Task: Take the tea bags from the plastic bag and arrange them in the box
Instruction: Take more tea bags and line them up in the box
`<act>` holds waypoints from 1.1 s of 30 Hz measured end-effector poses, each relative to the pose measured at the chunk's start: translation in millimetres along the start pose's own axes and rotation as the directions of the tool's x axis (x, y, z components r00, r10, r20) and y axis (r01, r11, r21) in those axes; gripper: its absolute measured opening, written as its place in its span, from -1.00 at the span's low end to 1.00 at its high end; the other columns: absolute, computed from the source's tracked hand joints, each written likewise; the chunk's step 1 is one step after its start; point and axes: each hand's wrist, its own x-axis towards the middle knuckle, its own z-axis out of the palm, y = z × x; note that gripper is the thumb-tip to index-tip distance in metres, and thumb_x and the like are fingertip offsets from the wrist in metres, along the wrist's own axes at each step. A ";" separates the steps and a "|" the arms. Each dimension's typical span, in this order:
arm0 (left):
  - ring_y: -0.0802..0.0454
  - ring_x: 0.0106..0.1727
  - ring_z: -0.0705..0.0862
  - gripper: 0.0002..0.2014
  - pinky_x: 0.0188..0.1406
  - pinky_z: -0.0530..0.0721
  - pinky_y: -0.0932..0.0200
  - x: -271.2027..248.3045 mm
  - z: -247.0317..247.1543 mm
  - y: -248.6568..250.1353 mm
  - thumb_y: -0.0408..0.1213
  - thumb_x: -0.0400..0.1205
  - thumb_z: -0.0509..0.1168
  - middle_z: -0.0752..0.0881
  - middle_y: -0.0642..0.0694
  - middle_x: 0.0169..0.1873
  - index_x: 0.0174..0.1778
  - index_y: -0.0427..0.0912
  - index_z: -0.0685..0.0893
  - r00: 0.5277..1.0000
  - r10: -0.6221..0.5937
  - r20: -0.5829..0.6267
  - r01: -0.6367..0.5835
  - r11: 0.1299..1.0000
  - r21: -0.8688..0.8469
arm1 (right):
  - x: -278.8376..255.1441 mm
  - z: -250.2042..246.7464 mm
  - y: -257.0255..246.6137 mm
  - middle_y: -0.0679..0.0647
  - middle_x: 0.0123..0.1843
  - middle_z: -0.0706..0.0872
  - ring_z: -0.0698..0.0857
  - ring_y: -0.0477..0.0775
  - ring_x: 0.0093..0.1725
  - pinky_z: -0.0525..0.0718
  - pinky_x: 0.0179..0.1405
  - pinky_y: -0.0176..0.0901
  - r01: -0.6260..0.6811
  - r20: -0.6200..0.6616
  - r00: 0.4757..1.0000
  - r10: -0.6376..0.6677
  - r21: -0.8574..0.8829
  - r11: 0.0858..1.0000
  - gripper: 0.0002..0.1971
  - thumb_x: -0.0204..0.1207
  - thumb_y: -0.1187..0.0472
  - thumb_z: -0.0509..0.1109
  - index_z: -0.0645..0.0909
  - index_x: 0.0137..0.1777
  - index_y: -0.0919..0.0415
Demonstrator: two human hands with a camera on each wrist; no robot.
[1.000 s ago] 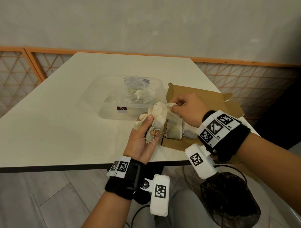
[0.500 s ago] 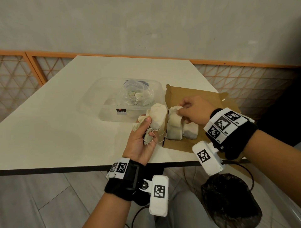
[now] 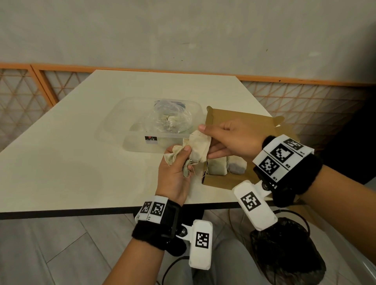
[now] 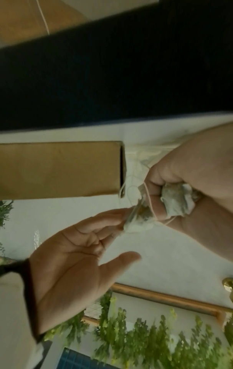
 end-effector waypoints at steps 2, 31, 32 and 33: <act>0.18 -0.44 0.62 -0.86 -0.56 0.55 0.36 -1.5 1.8 -0.6 -0.44 0.61 0.30 0.62 -0.09 -0.33 -0.18 -0.14 0.50 0.999 0.041 -0.020 -0.040 0.998 0.051 | 2.2 3.0 2.4 0.29 -0.06 0.81 0.81 0.19 -0.07 0.78 0.00 -0.04 0.027 -0.025 0.999 -0.029 -0.067 0.997 -0.62 0.45 0.00 0.44 0.72 0.00 0.36; 0.23 -0.51 0.61 -0.83 -0.65 0.48 0.39 -4.3 26.8 10.2 -0.24 0.48 0.41 0.66 0.04 -0.45 -0.22 -0.10 0.50 0.998 0.031 0.059 -0.043 0.975 0.216 | -14.3 -93.4 15.3 0.41 -0.22 0.73 0.71 0.28 -0.18 0.69 0.00 0.00 0.119 -0.030 0.988 -0.151 -0.470 0.875 -0.78 0.39 0.35 0.51 0.62 -0.03 0.09; 0.22 -0.52 0.60 -0.82 -0.67 0.46 0.38 -3.9 34.3 13.1 -0.28 0.49 0.42 0.65 0.02 -0.45 -0.23 -0.12 0.51 0.996 0.037 0.077 -0.058 0.956 0.288 | -12.6 -91.3 13.7 0.17 -0.42 0.71 0.68 0.04 -0.35 0.67 -0.10 -0.11 0.136 -0.019 0.986 -0.163 -0.458 0.878 -0.78 0.39 0.35 0.51 0.60 -0.05 0.10; 0.21 -0.52 0.60 -0.82 -0.67 0.44 0.38 -2.9 41.9 15.6 -0.32 0.50 0.44 0.64 -0.01 -0.43 -0.22 -0.14 0.52 0.994 0.041 0.103 -0.076 0.928 0.364 | -10.9 -89.2 11.6 -0.03 -0.54 0.62 0.59 -0.14 -0.46 0.62 -0.18 -0.23 0.151 -0.006 0.985 -0.171 -0.438 0.886 -0.78 0.39 0.37 0.51 0.58 -0.07 0.10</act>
